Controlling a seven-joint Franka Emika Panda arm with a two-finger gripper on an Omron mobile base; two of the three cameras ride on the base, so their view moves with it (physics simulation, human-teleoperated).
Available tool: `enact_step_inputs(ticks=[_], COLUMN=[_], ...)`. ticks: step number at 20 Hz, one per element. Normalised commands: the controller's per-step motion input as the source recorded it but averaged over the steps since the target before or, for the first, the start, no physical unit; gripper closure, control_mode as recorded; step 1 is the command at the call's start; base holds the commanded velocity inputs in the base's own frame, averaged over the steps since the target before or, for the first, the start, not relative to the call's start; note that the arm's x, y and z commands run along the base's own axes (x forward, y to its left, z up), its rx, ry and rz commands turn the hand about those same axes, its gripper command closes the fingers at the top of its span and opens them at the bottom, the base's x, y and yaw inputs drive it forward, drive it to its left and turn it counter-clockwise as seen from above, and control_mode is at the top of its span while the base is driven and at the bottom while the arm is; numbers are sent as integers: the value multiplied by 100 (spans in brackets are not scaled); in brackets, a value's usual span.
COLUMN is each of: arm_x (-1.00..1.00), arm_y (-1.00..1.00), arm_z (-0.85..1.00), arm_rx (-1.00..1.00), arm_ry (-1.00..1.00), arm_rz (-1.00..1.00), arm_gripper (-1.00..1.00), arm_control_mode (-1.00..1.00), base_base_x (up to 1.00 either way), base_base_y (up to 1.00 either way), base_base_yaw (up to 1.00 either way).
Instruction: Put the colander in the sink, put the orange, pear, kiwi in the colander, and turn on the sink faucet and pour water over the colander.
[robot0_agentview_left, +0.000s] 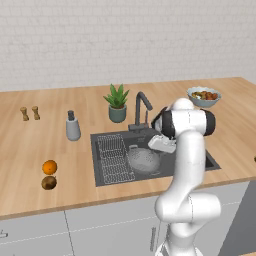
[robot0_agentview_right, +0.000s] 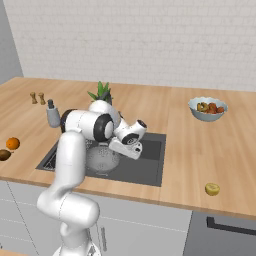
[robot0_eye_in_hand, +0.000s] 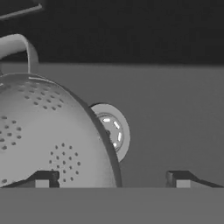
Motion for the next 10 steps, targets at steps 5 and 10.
enact_step_inputs(ticks=[5, 10], arm_x=[-1, -3], arm_y=[-34, -37], arm_z=[88, 53], arm_rx=[-1, -8], arm_ry=[0, 0], arm_rz=[0, 0], arm_gripper=[-100, -100], arm_control_mode=[-100, -100], base_base_x=[0, 0], base_base_y=[0, 0], base_base_yaw=[0, 0])
